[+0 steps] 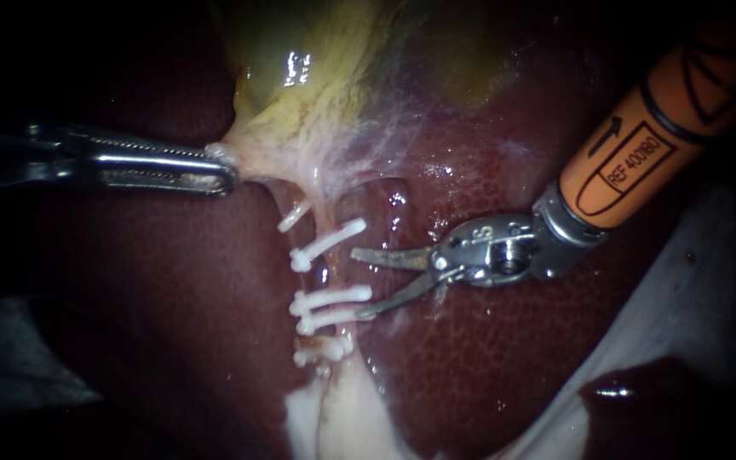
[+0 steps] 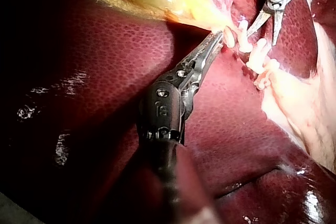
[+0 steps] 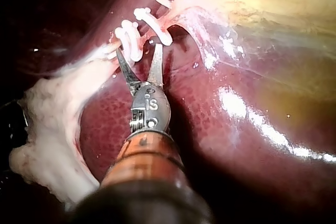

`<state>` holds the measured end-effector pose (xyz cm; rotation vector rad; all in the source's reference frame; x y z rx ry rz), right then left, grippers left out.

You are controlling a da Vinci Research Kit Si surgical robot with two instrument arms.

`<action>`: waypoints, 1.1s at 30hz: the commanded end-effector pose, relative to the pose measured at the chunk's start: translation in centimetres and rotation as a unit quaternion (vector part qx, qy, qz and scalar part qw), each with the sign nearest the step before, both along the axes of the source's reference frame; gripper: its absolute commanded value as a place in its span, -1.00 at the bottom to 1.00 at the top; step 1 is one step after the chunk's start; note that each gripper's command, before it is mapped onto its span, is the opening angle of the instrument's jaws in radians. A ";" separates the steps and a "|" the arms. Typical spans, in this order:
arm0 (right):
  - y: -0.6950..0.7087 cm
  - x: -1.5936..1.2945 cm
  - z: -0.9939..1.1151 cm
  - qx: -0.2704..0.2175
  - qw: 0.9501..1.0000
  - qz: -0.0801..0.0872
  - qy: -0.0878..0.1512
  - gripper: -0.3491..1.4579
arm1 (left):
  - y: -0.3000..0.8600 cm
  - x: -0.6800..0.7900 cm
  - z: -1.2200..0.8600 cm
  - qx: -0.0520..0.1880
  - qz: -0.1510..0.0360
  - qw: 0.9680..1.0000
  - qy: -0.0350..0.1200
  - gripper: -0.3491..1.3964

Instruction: Go to the cutting position right tube

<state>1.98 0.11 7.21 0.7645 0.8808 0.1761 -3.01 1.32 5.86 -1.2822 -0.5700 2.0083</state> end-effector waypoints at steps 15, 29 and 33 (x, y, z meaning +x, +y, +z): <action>0.01 0.35 0.11 0.049 0.996 -0.006 0.079 0.82 | -0.01 -0.01 0.00 0.000 0.000 1.000 0.000 -1.00; -0.05 0.79 0.00 0.100 0.986 0.022 0.136 0.81 | -0.01 -0.03 0.01 0.000 -0.001 1.000 0.001 -1.00; -0.05 0.89 -0.02 0.105 0.986 0.031 0.130 0.81 | -0.01 -0.03 0.01 0.000 -0.001 1.000 0.001 -1.00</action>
